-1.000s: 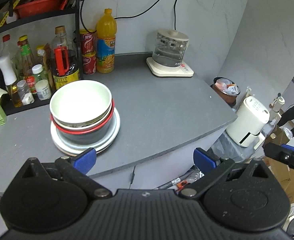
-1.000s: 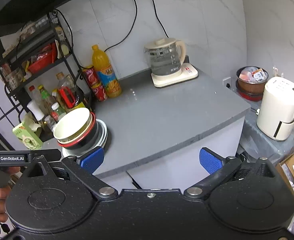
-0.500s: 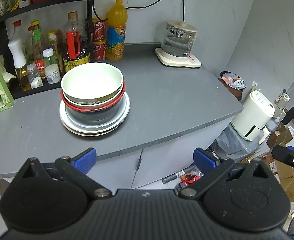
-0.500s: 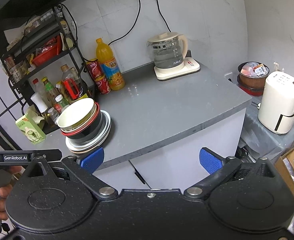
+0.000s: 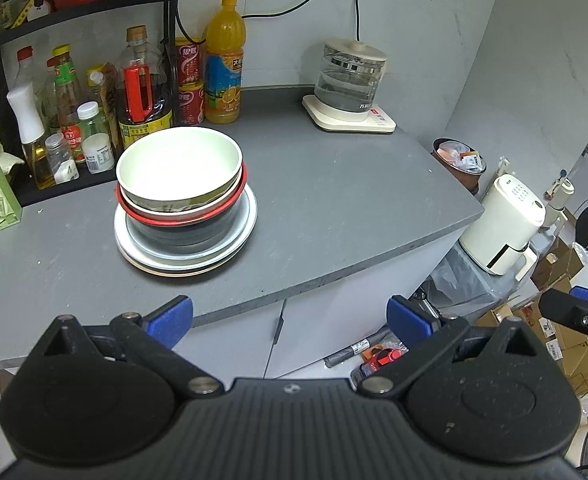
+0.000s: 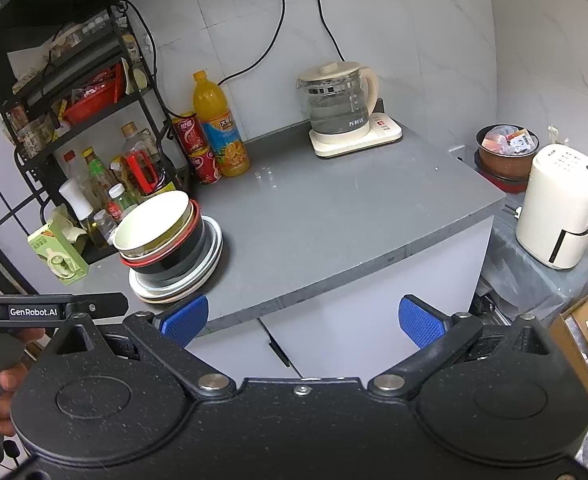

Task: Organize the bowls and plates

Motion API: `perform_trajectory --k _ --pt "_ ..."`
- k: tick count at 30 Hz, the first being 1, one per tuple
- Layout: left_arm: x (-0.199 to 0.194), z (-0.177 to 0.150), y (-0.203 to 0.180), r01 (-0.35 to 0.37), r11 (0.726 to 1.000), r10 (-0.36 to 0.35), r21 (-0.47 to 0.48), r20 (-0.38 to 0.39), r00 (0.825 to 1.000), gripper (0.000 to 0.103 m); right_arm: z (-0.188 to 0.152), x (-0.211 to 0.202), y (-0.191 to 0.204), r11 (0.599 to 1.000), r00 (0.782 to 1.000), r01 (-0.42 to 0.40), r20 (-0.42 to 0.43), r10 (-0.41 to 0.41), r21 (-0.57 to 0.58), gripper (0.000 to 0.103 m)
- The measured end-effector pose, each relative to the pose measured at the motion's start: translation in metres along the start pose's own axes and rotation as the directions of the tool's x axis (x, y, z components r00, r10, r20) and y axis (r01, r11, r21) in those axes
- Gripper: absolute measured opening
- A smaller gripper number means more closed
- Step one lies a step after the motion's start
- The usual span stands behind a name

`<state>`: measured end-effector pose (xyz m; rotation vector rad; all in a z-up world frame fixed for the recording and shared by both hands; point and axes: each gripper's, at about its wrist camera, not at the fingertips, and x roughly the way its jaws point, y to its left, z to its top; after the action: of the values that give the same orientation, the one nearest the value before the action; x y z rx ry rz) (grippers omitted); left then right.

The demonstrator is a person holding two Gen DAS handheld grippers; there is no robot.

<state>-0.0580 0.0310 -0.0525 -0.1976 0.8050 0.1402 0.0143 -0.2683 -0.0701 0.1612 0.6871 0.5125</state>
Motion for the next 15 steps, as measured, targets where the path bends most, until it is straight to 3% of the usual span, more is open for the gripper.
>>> perform_trajectory --k 15 --pt "-0.0054 -0.0036 0.0096 -0.028 1.000 0.028 -0.012 -0.020 0.999 0.102 -0.0039 -0.0023 0.0060 1.000 1.000 -0.013 0.003 0.013 0.002 0.103"
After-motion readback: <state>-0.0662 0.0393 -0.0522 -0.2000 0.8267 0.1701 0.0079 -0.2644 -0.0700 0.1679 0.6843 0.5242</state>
